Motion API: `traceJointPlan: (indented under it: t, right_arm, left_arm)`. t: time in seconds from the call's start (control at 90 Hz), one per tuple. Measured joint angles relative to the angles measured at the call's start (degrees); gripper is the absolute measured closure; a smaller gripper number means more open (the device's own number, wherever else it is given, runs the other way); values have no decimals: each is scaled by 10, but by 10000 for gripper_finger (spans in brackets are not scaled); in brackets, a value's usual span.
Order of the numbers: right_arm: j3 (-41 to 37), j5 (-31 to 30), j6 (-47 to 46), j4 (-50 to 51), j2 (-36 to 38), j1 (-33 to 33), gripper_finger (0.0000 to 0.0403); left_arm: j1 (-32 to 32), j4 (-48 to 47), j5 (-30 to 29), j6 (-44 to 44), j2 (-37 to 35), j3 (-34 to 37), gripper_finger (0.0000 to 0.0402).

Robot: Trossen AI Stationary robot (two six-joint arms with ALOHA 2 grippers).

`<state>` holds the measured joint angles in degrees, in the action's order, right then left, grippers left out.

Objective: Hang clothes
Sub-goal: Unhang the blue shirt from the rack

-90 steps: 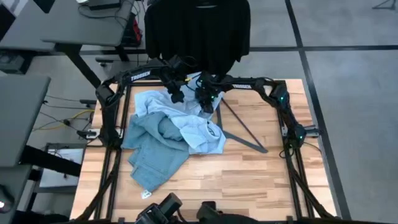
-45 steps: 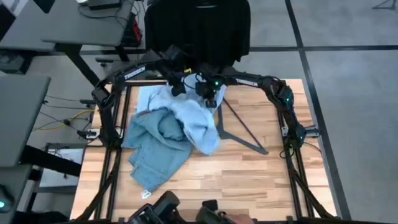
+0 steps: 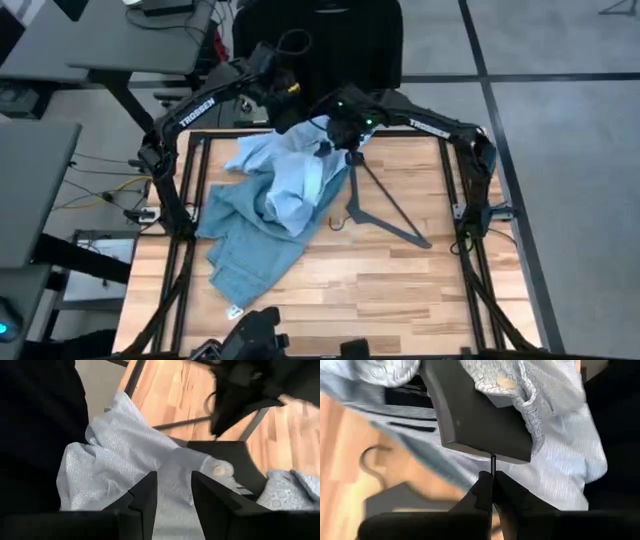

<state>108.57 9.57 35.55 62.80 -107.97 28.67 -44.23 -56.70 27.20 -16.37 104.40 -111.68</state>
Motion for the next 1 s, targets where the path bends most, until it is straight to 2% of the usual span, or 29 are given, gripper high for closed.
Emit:
traceJointPlan:
  t: [0.133,0.311,0.544,0.667,0.778,0.911,1.0]
  right_arm:
    - [0,-47,4,27,53,-10,402]
    - [0,-54,-17,17,136,-7,401]
    - [0,-51,-46,6,209,-18,402]
    - [0,-48,-67,22,224,-25,402]
    - [0,-47,-129,40,224,-25,402]
    - [-15,-47,-206,54,225,-18,402]
    - [-38,-46,-231,69,225,-9,388]
  left_arm:
    - [16,-2,0,32,0,-23,298]
    - [59,-4,0,86,0,-78,298]
    - [138,13,-3,126,0,-150,298]
    - [172,3,-37,132,0,-152,298]
    - [189,-5,-54,153,1,-148,298]
    - [193,-3,-75,162,0,-131,298]
    - [182,-3,-92,147,0,-109,298]
